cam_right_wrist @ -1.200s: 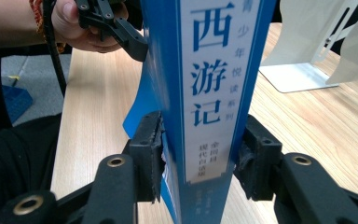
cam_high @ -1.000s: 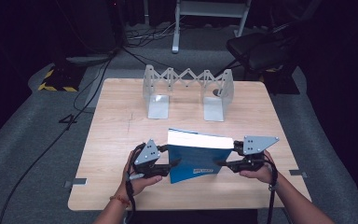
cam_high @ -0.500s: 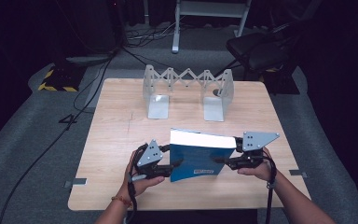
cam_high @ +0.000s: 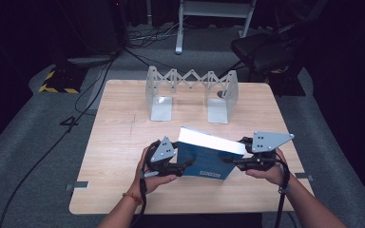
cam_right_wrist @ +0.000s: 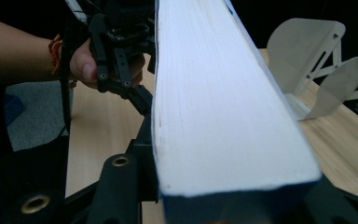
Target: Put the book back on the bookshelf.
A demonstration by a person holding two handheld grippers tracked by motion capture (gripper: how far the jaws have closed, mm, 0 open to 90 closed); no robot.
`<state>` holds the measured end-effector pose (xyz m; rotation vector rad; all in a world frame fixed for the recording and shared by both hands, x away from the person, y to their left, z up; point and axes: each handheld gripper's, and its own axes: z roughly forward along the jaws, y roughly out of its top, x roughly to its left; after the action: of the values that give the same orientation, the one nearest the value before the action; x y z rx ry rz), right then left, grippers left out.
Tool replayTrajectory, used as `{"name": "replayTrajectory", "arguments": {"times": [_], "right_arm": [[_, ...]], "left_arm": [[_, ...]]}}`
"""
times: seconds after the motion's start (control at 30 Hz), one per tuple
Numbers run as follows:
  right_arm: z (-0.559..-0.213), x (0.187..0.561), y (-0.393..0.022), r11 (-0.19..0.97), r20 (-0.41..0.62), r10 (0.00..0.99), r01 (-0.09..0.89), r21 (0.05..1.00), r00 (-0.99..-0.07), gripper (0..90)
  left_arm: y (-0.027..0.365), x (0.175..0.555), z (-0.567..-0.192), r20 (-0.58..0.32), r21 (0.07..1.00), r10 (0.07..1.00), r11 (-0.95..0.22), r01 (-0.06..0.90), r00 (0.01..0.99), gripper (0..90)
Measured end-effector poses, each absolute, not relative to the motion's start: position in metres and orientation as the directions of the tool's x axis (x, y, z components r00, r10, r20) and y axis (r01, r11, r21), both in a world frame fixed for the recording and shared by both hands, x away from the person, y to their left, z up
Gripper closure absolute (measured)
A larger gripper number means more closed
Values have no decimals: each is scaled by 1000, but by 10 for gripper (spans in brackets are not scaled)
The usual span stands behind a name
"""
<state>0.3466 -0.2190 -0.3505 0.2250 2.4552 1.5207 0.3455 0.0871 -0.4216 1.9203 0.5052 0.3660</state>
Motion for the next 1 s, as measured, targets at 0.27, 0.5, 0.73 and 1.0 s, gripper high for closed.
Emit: {"name": "replayTrajectory", "arguments": {"times": [0.27, 0.5, 0.73, 1.0], "right_arm": [[-348, 353, -223, 447, -76, 323, 81, 891, -943, 528], [-339, 356, -217, 479, -67, 305, 92, 873, -950, 556], [-330, 362, -210, 524, -38, 291, 126, 843, -956, 550], [-317, 367, -198, 626, -10, 247, 151, 765, -969, 556]], "left_arm": [[80, 358, -422, 0, 927, 493, -327, 185, 870, 301], [83, 357, -421, 7, 921, 474, -346, 179, 880, 307], [85, 356, -420, 7, 917, 472, -354, 182, 882, 317], [110, 338, -436, 46, 847, 495, -480, 229, 868, 328]]}}
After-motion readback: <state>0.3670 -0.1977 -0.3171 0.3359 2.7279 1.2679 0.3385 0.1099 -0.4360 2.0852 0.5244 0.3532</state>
